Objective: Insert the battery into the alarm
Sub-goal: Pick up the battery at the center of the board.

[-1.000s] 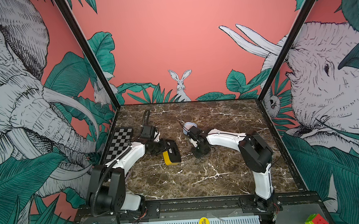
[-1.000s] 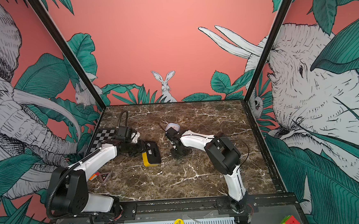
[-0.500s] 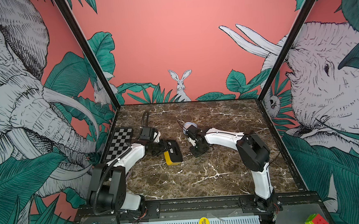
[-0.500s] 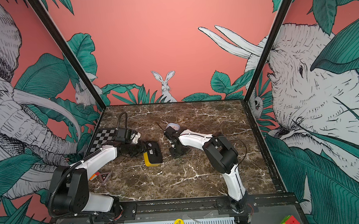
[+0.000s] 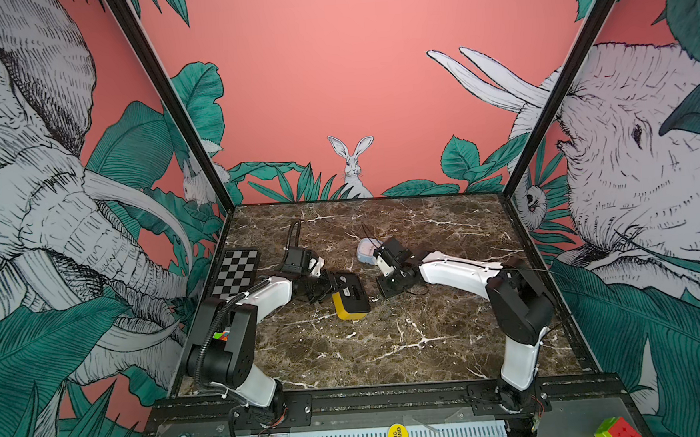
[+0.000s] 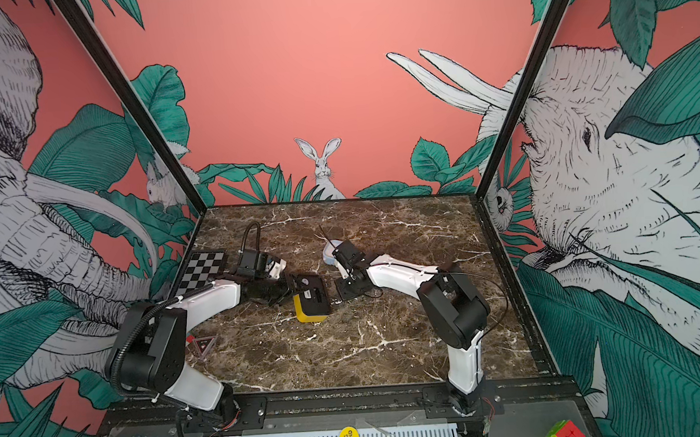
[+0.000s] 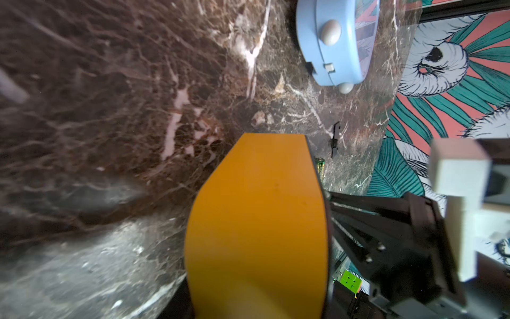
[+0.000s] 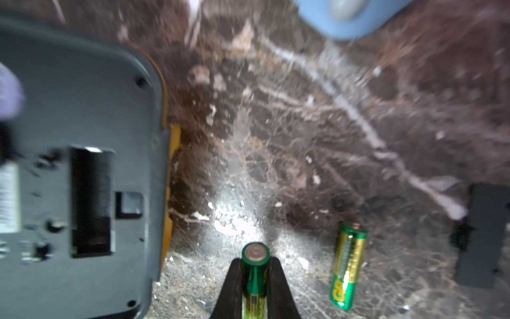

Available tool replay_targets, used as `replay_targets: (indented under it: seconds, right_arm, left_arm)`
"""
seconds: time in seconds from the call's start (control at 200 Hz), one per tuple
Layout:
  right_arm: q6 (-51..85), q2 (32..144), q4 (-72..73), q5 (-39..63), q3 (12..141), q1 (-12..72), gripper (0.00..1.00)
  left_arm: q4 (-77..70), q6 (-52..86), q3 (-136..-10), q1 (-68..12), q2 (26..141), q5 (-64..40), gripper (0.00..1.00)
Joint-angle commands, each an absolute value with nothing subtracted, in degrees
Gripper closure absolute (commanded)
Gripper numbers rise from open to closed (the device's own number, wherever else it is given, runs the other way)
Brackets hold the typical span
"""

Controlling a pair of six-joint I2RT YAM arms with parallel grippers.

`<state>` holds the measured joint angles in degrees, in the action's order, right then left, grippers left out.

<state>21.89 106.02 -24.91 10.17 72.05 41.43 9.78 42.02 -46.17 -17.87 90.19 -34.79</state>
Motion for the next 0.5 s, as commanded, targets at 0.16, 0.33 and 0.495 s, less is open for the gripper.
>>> replay_targets:
  seconds: [0.16,0.33,0.495]
  right_arm:
    - [24.53,104.75,-12.14,16.51,71.69,40.10,1.00]
    - [25.85,105.47,-6.19,20.85,71.28,39.92,1.00]
    - [25.92,105.78,-3.07,23.76,70.46,39.46,1.00]
  left_arm:
    - [9.24,43.33,-44.95,-18.34,92.57,-31.04,0.78]
    - [10.82,42.76,-45.24,-18.33,93.10,-31.43,0.67]
    - [12.04,42.82,-45.03,-18.19,93.14,-31.55,0.62]
